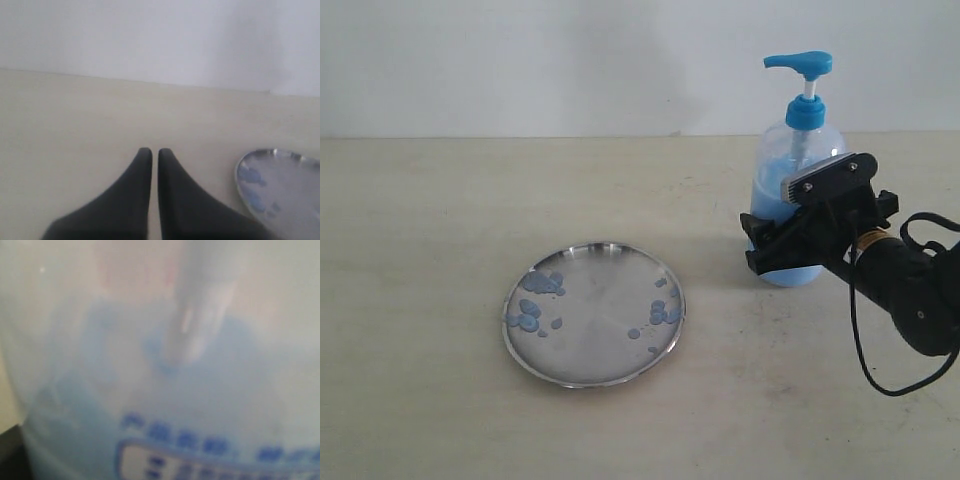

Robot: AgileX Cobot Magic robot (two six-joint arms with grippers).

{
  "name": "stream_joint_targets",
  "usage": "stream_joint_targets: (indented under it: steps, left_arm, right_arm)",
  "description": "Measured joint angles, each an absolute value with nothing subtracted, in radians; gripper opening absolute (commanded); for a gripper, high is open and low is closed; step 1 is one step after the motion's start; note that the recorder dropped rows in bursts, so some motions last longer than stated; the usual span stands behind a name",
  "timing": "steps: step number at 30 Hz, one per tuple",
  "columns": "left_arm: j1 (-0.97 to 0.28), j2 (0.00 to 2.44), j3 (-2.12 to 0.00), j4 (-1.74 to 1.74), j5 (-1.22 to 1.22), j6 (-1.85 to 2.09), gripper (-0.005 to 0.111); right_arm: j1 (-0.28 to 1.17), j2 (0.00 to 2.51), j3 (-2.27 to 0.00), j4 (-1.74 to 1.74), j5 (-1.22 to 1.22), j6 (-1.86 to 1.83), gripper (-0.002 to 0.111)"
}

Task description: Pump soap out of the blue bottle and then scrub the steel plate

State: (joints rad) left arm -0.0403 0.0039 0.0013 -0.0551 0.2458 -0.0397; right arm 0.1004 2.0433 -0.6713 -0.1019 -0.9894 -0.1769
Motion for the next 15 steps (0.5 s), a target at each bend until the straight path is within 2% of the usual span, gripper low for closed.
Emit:
stream_joint_targets:
  steps: [15]
  left_arm:
    - [-0.04,0.004,0.001,-0.245,-0.046,-0.276,0.004]
  right_arm:
    - [0.1,2.041,-0.678,-0.326,-0.989,-0.238,0.0]
